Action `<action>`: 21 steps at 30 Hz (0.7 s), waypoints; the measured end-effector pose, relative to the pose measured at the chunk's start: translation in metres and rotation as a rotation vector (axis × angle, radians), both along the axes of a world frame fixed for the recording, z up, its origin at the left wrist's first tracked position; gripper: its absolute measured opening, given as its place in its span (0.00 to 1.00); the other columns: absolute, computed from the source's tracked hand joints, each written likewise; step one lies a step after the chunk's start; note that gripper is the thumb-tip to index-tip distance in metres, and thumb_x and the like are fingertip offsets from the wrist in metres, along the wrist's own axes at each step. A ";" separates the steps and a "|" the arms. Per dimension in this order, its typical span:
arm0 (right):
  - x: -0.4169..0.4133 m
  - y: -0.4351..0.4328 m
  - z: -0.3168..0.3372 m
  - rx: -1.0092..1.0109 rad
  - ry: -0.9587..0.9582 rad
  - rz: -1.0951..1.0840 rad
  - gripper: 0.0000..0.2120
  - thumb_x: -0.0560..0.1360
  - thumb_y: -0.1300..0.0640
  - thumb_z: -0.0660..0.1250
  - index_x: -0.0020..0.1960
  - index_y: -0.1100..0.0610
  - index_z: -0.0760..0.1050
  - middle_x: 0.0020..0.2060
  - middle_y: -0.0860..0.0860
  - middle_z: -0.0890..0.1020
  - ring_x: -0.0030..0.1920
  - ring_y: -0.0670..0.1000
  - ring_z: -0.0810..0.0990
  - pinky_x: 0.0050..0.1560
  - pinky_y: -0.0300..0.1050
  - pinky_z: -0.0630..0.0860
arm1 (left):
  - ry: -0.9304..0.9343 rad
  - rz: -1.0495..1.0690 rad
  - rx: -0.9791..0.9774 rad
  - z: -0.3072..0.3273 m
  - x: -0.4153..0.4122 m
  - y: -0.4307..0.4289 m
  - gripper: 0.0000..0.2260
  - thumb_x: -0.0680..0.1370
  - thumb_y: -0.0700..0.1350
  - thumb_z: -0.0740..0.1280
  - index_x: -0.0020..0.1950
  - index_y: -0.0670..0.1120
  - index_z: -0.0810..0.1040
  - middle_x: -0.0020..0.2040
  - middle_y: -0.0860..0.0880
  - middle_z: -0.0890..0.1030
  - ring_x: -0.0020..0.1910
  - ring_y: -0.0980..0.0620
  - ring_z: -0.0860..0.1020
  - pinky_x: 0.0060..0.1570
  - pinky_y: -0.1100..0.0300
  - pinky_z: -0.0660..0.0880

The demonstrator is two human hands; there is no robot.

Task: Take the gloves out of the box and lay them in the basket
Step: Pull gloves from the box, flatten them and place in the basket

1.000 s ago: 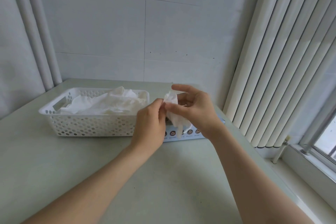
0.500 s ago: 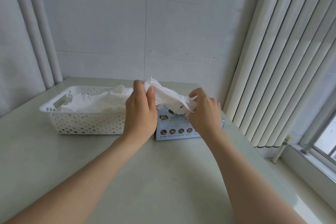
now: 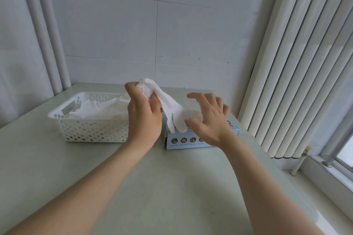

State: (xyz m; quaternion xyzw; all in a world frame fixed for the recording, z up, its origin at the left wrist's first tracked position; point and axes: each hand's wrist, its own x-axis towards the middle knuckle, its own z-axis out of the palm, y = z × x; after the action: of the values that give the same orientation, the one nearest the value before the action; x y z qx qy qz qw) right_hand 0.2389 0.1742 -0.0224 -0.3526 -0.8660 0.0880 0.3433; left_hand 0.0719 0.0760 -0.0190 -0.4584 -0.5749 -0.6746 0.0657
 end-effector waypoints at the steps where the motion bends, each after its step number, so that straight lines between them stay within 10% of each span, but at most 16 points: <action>1: -0.001 -0.003 0.002 0.101 0.053 0.015 0.33 0.69 0.37 0.57 0.72 0.43 0.69 0.60 0.44 0.71 0.61 0.52 0.66 0.64 0.49 0.58 | 0.003 -0.002 -0.004 0.001 0.000 -0.001 0.10 0.84 0.38 0.62 0.56 0.44 0.60 0.46 0.47 0.76 0.40 0.51 0.79 0.35 0.49 0.78; 3: -0.006 -0.010 0.007 0.256 0.140 0.065 0.32 0.71 0.34 0.63 0.70 0.47 0.71 0.59 0.45 0.72 0.59 0.51 0.69 0.62 0.48 0.61 | -0.004 -0.011 -0.026 0.004 0.001 -0.002 0.12 0.83 0.40 0.66 0.56 0.43 0.62 0.42 0.49 0.76 0.37 0.59 0.78 0.30 0.63 0.75; 7: -0.024 -0.021 0.005 0.353 0.171 0.182 0.26 0.68 0.46 0.76 0.62 0.54 0.76 0.55 0.48 0.77 0.54 0.53 0.74 0.56 0.50 0.72 | -0.111 -0.061 -0.052 0.008 0.002 -0.004 0.15 0.79 0.45 0.74 0.55 0.44 0.68 0.43 0.51 0.79 0.37 0.59 0.81 0.30 0.56 0.81; 13: -0.031 -0.033 0.012 -0.044 0.512 0.194 0.11 0.76 0.66 0.66 0.49 0.56 0.85 0.38 0.46 0.86 0.40 0.50 0.84 0.42 0.52 0.80 | -0.199 -0.196 -0.028 0.015 0.001 -0.009 0.14 0.81 0.47 0.72 0.59 0.47 0.68 0.49 0.46 0.83 0.32 0.47 0.86 0.30 0.48 0.83; 21: -0.026 -0.043 0.032 -0.378 0.588 0.452 0.06 0.79 0.65 0.75 0.56 0.62 0.86 0.48 0.53 0.90 0.51 0.55 0.89 0.57 0.54 0.85 | 0.054 -0.116 -0.007 0.026 -0.024 -0.009 0.06 0.82 0.50 0.69 0.57 0.53 0.75 0.43 0.57 0.79 0.40 0.50 0.83 0.37 0.43 0.82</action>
State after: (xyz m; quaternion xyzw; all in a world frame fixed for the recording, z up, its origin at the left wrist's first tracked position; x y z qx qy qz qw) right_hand 0.2130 0.1307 0.0095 -0.1702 -0.7553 0.4158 0.4772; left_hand 0.0483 0.0670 0.0068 -0.5092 -0.5476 -0.6627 0.0406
